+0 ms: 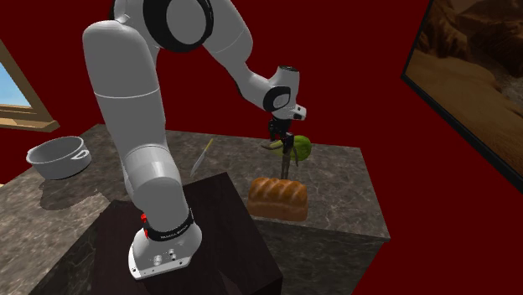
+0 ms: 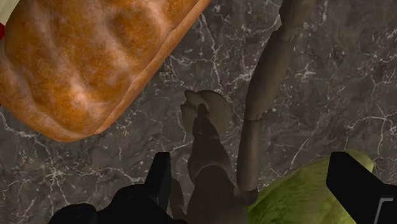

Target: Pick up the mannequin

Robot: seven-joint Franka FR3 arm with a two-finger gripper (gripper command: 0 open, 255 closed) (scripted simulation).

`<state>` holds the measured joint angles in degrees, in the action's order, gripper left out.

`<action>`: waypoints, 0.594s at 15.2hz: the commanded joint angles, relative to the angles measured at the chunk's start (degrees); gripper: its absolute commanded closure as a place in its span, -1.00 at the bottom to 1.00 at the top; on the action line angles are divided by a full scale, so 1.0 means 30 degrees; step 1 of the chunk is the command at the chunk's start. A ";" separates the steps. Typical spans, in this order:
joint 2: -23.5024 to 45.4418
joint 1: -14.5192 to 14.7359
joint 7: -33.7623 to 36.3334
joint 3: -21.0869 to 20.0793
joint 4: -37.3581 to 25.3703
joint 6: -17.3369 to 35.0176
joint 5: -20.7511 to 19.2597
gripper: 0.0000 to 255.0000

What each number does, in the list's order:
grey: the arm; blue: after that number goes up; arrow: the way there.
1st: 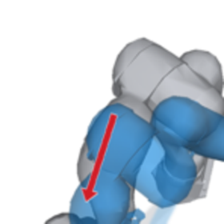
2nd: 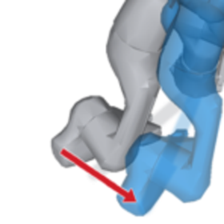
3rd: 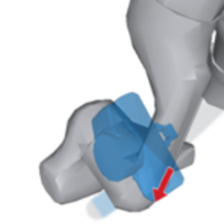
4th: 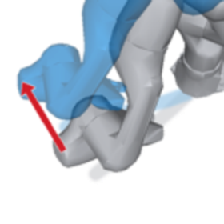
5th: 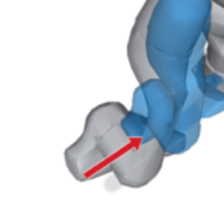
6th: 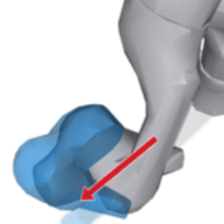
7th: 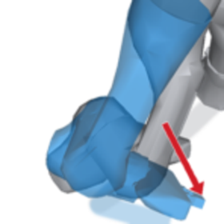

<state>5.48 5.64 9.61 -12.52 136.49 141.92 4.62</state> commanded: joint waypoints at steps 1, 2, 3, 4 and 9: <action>0.0139 0.0006 0.0010 0.0003 0.0061 0.0217 -0.0024 -1.00; 0.0113 0.0009 0.0013 -0.0001 0.0056 0.0185 -0.0018 1.00; 0.0119 0.0017 0.0029 -0.0006 0.0047 0.0184 -0.0022 1.00; 0.0114 0.0018 0.0031 -0.0008 0.0049 0.0181 -0.0021 1.00; 0.0107 0.0014 0.0023 -0.0005 0.0053 0.0178 -0.0019 1.00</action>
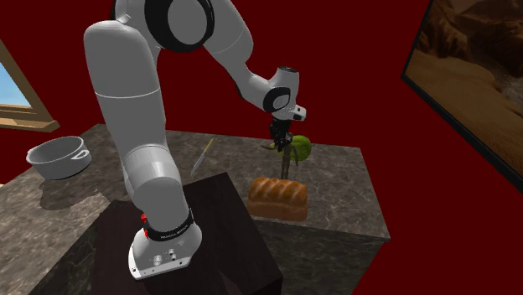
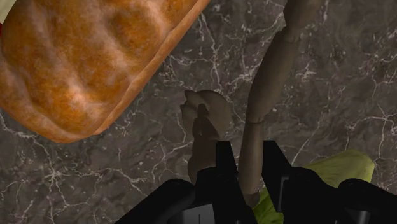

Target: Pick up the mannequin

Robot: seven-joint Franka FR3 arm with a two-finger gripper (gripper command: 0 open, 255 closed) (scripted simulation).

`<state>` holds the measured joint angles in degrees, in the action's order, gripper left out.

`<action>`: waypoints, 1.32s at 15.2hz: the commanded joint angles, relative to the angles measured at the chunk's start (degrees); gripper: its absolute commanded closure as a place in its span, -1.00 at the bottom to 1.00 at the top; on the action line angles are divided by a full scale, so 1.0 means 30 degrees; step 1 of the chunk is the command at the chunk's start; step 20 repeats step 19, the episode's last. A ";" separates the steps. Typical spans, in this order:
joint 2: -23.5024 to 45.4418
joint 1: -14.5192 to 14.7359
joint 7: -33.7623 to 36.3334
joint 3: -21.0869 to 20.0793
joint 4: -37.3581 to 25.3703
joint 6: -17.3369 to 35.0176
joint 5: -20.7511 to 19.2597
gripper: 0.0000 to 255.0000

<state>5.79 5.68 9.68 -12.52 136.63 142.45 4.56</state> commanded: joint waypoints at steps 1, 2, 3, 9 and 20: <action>0.0003 0.0000 -0.0002 -0.0001 0.0005 -0.0003 0.0002 1.00; 0.0039 -0.0006 -0.0013 0.0007 0.0013 0.0039 -0.0005 1.00; -0.0178 -0.0015 -0.0035 -0.0002 -0.0031 -0.0219 0.0043 1.00; -0.1391 -0.0057 -0.0135 -0.0022 -0.0400 -0.1785 0.0285 1.00; -0.2813 -0.0089 -0.0204 0.0015 -0.1144 -0.3932 0.0507 1.00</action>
